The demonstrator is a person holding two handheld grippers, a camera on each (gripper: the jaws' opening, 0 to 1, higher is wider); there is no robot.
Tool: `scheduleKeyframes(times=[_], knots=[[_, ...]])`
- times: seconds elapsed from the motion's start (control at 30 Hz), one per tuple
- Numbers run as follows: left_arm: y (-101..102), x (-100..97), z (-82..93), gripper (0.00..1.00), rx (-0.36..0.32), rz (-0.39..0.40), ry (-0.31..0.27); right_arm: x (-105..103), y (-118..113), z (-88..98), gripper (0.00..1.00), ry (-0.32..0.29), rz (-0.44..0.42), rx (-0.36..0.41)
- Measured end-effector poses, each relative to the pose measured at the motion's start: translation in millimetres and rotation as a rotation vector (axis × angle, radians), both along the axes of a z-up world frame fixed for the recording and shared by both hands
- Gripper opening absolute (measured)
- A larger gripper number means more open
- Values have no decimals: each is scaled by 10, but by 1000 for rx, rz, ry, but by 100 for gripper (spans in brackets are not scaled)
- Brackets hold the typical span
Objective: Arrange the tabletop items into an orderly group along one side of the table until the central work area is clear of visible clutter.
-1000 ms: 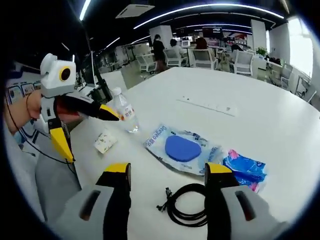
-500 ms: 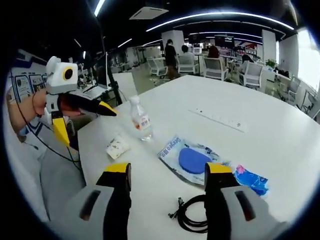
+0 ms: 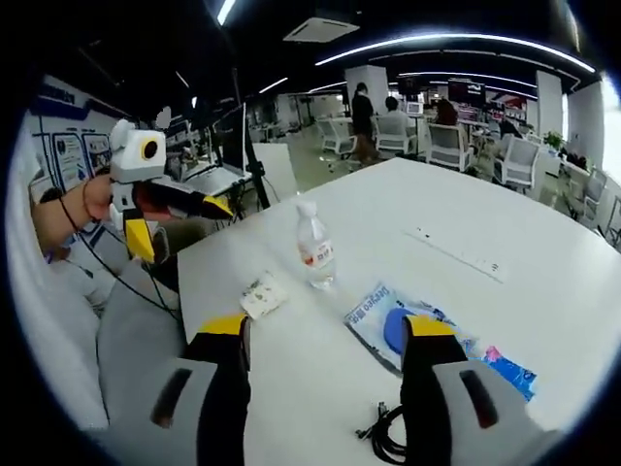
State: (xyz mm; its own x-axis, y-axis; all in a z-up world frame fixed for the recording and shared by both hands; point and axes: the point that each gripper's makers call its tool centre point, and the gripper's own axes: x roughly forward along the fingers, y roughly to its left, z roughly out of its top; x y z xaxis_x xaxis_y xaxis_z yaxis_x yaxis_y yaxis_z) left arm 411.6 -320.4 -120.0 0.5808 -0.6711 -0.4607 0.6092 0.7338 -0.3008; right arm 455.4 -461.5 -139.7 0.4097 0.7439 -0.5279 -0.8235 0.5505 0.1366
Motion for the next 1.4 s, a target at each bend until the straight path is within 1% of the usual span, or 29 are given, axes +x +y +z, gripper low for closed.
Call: scheduleKeyframes(times=[0.07, 0.1, 0.13, 0.17, 0.27, 0.37, 0.4, 0.47, 0.57, 0.77, 0.8, 0.9, 1.03, 1.23, 1.33, 1.4], knots=[[148, -36, -6, 87, 0, 32, 7, -32, 115, 14, 61, -1, 34, 3], [226, -60, -3, 87, 5, 41, 1, -44, 162, 10, 61, 5, 49, 4], [249, -68, 0, 87, 4, 44, 1, -56, 202, 1, 62, 9, 62, -1], [323, -91, 6, 87, -2, 57, 2, -63, 268, -7, 62, 6, 84, -6], [489, -160, -20, 87, -8, 83, 11, -75, 445, -47, 61, 25, 139, -6], [589, -193, -44, 87, -8, 97, 14, -74, 609, -93, 60, 23, 196, -17], [636, -214, -57, 87, -18, 107, 20, -78, 681, -117, 60, 29, 216, -20], [685, -236, -71, 87, -28, 117, 24, -69, 747, -148, 60, 35, 233, -21], [774, -286, -104, 87, -39, 137, 31, -66, 924, -246, 58, 56, 282, -19], [906, -295, -161, 87, -61, 167, 43, -100, 1200, -509, 56, 99, 386, -46], [917, -291, -169, 86, -60, 170, 44, -99, 1217, -527, 55, 101, 392, -47], [987, -271, -204, 87, -70, 185, 53, -53, 1320, -659, 53, 116, 424, -59], [1057, -239, -266, 87, -75, 198, 64, -5, 1437, -809, 49, 153, 460, -45], [1114, -191, -363, 86, -71, 208, 88, 73, 1549, -1028, 47, 183, 505, -60], [1125, -156, -429, 86, -65, 211, 105, 127, 1601, -1114, 46, 201, 526, -53], [1123, -125, -468, 86, -68, 213, 113, 162, 1626, -1172, 43, 209, 539, -52]])
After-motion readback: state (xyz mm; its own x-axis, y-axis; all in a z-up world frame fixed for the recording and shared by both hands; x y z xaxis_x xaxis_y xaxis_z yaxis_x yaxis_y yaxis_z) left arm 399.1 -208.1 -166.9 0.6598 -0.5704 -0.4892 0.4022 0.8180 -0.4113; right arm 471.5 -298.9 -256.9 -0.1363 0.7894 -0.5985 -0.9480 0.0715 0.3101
